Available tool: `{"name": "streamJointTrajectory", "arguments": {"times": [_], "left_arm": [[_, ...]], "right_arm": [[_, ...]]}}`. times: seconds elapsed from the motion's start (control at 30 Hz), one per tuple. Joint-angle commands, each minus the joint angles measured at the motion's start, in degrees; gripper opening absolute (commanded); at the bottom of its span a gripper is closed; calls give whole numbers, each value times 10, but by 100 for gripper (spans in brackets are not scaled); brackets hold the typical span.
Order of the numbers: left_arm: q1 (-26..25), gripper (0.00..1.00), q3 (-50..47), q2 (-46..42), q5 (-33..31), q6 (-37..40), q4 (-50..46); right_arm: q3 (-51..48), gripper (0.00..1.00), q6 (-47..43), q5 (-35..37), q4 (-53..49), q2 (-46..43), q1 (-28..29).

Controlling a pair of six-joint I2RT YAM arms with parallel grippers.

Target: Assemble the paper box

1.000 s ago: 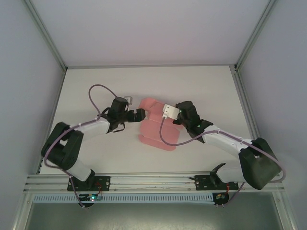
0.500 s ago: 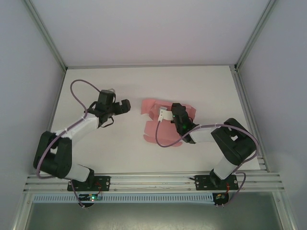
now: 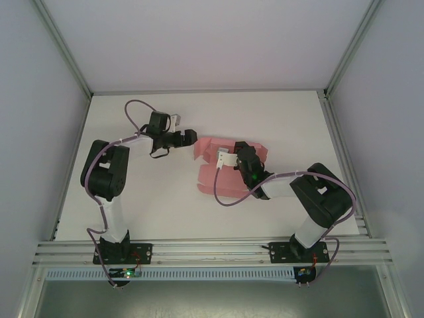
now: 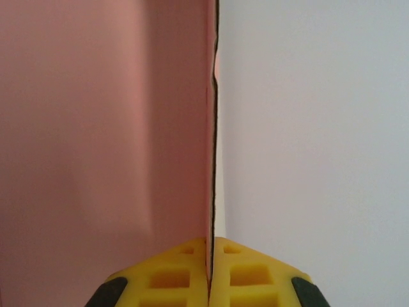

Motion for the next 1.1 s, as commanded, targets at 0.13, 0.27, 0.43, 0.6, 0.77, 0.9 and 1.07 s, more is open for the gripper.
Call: {"name": "streamJointTrajectory", "arguments": {"times": [0.13, 0.27, 0.43, 0.6, 0.77, 0.9, 1.07], "left_arm": [[-20, 83, -56, -39, 144, 87, 59], [-48, 73, -68, -40, 146, 114, 50], [-74, 61, -86, -53, 128, 123, 76], [-97, 61, -122, -72, 84, 140, 83], [-110, 61, -141, -74, 56, 126, 141], [-114, 54, -129, -68, 26, 127, 164], [-127, 51, -127, -70, -23, 143, 193]], "right_arm": [[0, 0, 33, 2, -23, -23, 4], [-6, 0, 29, 0, -32, -28, 9], [-2, 0, 39, 6, -62, -33, 16], [-2, 0, 32, 21, -78, -35, 19], [-2, 0, 25, 29, -102, -44, 33], [-4, 0, 21, 28, -122, -51, 46], [-5, 0, 13, 50, -139, -45, 70]]}}
